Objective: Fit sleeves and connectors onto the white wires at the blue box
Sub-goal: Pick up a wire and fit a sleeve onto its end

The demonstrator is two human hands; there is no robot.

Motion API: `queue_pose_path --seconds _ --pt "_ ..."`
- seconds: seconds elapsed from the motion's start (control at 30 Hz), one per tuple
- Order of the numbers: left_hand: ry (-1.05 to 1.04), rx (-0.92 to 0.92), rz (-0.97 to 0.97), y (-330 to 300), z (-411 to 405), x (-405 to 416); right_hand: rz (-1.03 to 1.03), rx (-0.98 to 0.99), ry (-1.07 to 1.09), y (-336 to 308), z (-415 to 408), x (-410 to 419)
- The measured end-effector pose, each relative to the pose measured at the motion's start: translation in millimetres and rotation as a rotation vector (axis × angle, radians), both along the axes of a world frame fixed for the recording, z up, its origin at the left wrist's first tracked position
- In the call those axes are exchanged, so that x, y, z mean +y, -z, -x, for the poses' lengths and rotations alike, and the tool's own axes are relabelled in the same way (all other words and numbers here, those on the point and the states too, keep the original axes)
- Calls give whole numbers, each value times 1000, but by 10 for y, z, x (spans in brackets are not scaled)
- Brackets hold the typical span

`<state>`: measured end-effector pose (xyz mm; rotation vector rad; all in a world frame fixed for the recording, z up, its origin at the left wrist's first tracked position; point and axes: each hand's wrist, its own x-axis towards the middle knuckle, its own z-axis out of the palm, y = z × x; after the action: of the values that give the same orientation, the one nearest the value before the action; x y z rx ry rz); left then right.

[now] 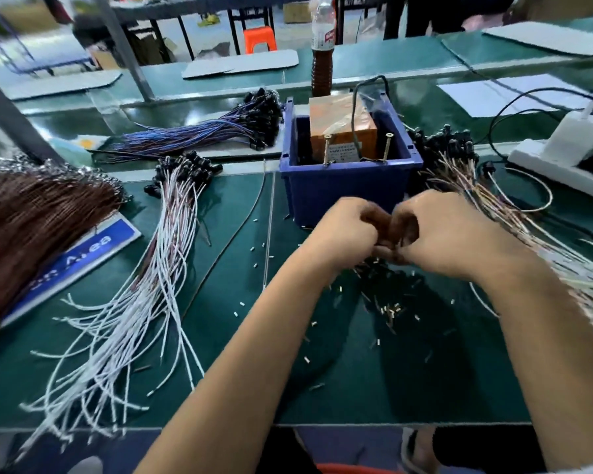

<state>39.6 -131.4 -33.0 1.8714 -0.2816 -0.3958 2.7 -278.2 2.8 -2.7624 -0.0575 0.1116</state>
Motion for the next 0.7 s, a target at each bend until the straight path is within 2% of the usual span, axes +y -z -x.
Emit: queue_pose_path --seconds 0.07,0.13,0.23,0.33,0.43,0.5,0.57,0.63,0.7 --pt "-41 39 -29 -34 -9 363 -64 2 -71 67 -22 272" --pt "-185 -3 -185 -75 -87 709 -130 -9 -102 149 -61 561" --pt "-488 -237 -573 -112 -256 1164 -162 -79 -169 225 -115 959" --pt "-751 -403 -783 -108 -427 1567 -179 -142 -242 251 -143 1284" --pt "-897 -304 -965 -59 -580 1900 -167 -168 -306 272 -146 1564" --pt "-909 -202 -987 -25 -641 2039 -166 -176 -335 276 -146 1688" --pt "-935 -212 -948 -12 -691 2136 -172 -180 -351 285 -155 1782" --pt "-968 -254 -852 -17 -717 2194 -150 -190 -366 314 -164 1852" --pt "-984 -204 -718 -42 -719 2220 -126 -194 -380 352 -155 1901"
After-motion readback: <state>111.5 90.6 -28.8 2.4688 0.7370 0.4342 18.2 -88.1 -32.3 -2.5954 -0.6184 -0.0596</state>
